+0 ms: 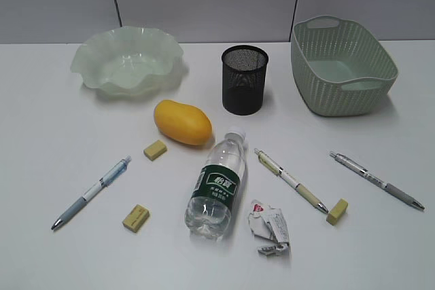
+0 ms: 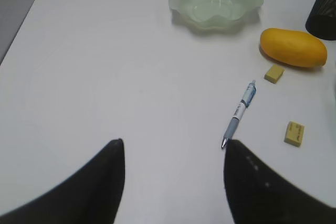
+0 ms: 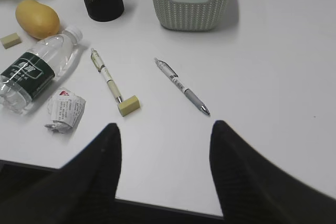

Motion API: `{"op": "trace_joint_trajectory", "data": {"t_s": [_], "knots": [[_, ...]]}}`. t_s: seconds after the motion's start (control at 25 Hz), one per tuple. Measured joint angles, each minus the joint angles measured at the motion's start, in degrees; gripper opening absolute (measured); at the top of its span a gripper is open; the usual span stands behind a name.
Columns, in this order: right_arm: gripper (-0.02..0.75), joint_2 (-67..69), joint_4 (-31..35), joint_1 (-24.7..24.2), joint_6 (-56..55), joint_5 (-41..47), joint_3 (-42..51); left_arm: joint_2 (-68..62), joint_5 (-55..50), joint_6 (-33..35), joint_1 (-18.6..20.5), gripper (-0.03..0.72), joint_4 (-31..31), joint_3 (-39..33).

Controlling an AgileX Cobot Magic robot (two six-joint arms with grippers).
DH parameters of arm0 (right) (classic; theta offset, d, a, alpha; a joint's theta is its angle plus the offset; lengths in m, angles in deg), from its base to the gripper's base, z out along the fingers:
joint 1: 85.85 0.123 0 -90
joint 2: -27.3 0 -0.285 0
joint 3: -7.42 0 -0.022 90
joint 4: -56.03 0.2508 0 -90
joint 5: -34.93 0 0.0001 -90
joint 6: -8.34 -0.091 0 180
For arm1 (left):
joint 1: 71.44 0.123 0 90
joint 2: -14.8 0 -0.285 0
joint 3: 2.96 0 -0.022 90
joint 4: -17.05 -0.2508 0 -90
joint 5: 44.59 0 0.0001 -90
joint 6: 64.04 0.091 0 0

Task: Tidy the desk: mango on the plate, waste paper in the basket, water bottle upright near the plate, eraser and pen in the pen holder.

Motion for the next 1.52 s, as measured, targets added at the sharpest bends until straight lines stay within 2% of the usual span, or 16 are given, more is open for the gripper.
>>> {"op": "trace_joint_trajectory", "data": {"t_s": [0.32,0.52,0.8,1.08,1.32,1.52], "knots": [[0.435,0.0,0.0,0.0,0.0,0.0,0.0,-3.8,-3.3,-0.1,0.0,0.476,-0.1,2.2],[0.435,0.0,0.0,0.0,0.0,0.0,0.0,-14.5,-8.2,-5.2,0.0,0.52,-0.2,7.6],[0.435,0.0,0.0,0.0,0.0,0.0,0.0,-34.7,-8.6,-11.0,0.0,0.56,0.9,17.2],[0.435,0.0,0.0,0.0,0.0,-0.1,0.0,-54.9,-8.5,-11.5,0.0,0.566,4.7,26.8],[0.435,0.0,0.0,0.0,0.0,0.0,0.0,-64.0,-8.5,-10.9,0.0,0.566,5.3,33.1],[0.435,0.0,0.0,0.0,0.0,0.0,0.0,-68.9,-8.5,-10.0,0.0,0.566,6.1,34.7]]}}
